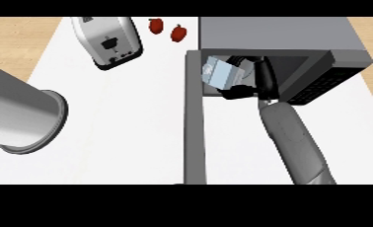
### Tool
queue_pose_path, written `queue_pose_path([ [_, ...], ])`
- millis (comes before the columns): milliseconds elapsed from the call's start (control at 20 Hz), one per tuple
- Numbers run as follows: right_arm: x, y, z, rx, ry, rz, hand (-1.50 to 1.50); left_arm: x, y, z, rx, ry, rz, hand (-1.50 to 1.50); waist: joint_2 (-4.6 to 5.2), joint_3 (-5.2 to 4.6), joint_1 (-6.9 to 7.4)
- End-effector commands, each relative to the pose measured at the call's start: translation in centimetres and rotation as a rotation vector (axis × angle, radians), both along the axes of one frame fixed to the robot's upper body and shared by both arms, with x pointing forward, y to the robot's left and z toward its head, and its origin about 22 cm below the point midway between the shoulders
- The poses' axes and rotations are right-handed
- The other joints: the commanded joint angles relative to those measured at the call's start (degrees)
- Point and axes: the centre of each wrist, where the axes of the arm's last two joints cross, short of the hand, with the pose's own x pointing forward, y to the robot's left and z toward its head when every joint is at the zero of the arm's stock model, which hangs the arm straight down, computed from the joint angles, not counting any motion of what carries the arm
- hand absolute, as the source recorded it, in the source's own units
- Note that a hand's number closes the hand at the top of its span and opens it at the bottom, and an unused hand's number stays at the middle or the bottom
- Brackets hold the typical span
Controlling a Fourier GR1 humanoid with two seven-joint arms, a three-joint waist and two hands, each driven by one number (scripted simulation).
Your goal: Pick up the milk, place it into the microwave and close the microwave
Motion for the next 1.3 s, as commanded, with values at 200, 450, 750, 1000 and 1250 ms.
queue_pose_path([
  [200, 5.0, 0.4, 2.1, -0.146, 0.032, -0.113, 1.50, 1.4, -0.8, 0.2, 0.002, 0.009, -0.033, -1.50, 0.82, -0.01, 1.64],
  [450, 6.2, 0.3, 2.5, -0.179, 0.015, -0.195, 1.50, 2.7, -1.4, -0.3, 0.000, -0.004, -0.045, -1.50, 1.43, 0.01, 2.56],
  [750, 7.4, -1.3, 4.1, -0.235, -0.029, -0.336, 1.50, 1.9, -0.5, -0.4, 0.008, -0.015, -0.062, -1.50, 1.92, 0.02, 4.61],
  [1000, 7.6, -4.2, 4.6, -0.355, -0.129, -0.389, 1.50, 2.6, -0.4, -0.5, 0.022, -0.016, -0.078, -1.50, 2.54, 0.08, 5.17],
  [1250, 7.0, -5.1, 3.2, -0.456, -0.130, -0.433, 1.50, 3.8, -0.6, -0.8, 0.009, -0.002, -0.097, -1.50, 3.23, 0.10, 5.75],
])
